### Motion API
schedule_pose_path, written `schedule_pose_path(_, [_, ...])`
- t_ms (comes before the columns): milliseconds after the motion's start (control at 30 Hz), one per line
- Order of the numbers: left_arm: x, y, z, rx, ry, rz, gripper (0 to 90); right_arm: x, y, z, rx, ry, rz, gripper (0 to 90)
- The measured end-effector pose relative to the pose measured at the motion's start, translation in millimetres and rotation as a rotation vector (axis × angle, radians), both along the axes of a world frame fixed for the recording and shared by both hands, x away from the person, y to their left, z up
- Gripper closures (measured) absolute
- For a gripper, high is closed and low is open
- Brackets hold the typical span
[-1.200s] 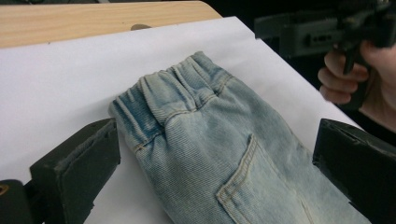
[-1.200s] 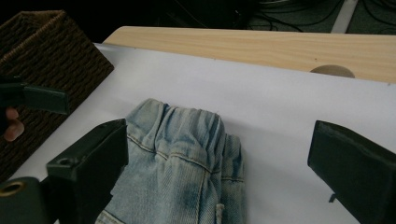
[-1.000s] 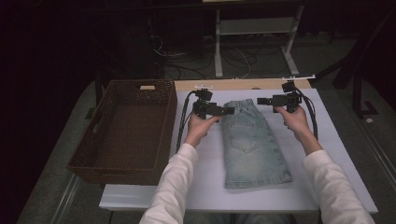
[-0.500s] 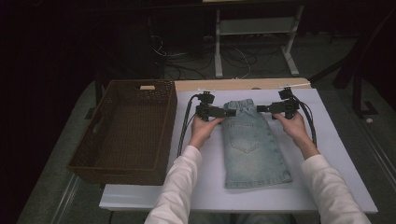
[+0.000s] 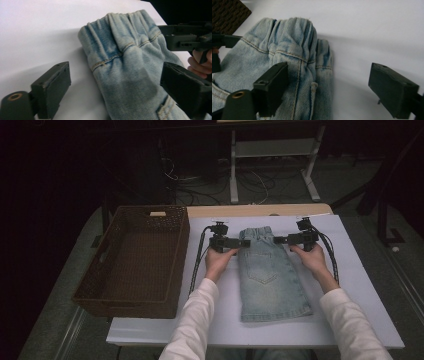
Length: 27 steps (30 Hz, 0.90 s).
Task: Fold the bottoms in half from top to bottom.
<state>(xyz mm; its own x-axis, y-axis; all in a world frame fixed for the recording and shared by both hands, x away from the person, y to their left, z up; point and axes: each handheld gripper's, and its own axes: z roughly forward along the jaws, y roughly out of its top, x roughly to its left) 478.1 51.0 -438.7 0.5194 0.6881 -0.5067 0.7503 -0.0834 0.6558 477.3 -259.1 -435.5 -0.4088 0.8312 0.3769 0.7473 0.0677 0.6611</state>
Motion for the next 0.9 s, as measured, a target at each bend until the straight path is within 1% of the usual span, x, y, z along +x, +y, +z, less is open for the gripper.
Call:
schedule_pose_path(167, [0.0, 1.2, -5.3, -0.008, 0.020, 0.017, 14.0, 0.0, 3.5, -2.9, -0.011, 0.018, 0.019, 23.9])
schedule_pose_path(267, [0.5, 0.9, -7.1, 0.011, 0.028, 0.028, 16.1, -0.2, 4.1, -4.5, -0.003, 0.025, 0.035, 27.8])
schedule_pose_path(367, [1.0, 0.9, -10.0, 0.016, 0.041, 0.031, 18.8, -0.9, 4.7, -6.4, 0.000, 0.033, 0.042, 29.3])
schedule_pose_path(467, [0.5, 2.1, -14.4, -0.001, 0.053, 0.033, 21.1, -1.1, 5.2, -9.2, 0.004, 0.044, 0.050, 31.4])
schedule_pose_path(567, [-0.7, 5.5, -17.9, -0.037, 0.057, 0.045, 23.4, -1.6, 5.7, -11.7, 0.004, 0.052, 0.054, 32.1])
schedule_pose_path(600, [-0.9, 6.1, -18.2, -0.043, 0.059, 0.045, 23.9, -1.9, 5.8, -12.2, 0.008, 0.054, 0.056, 32.7])
schedule_pose_path(667, [-1.8, 5.2, -17.7, -0.035, 0.057, 0.043, 24.6, -2.4, 5.7, -13.9, 0.024, 0.060, 0.060, 34.2])
schedule_pose_path(733, [-2.8, 4.5, -18.4, -0.039, 0.058, 0.036, 27.2, -3.0, 5.8, -15.6, 0.027, 0.062, 0.063, 35.2])
schedule_pose_path(800, [-3.8, 4.0, -19.5, -0.047, 0.059, 0.036, 29.8, -3.0, 6.1, -17.7, 0.038, 0.071, 0.065, 35.5])
schedule_pose_path(900, [-5.0, 4.0, -22.0, -0.074, 0.070, 0.036, 35.5, -3.3, 5.6, -18.2, 0.045, 0.072, 0.066, 36.0])
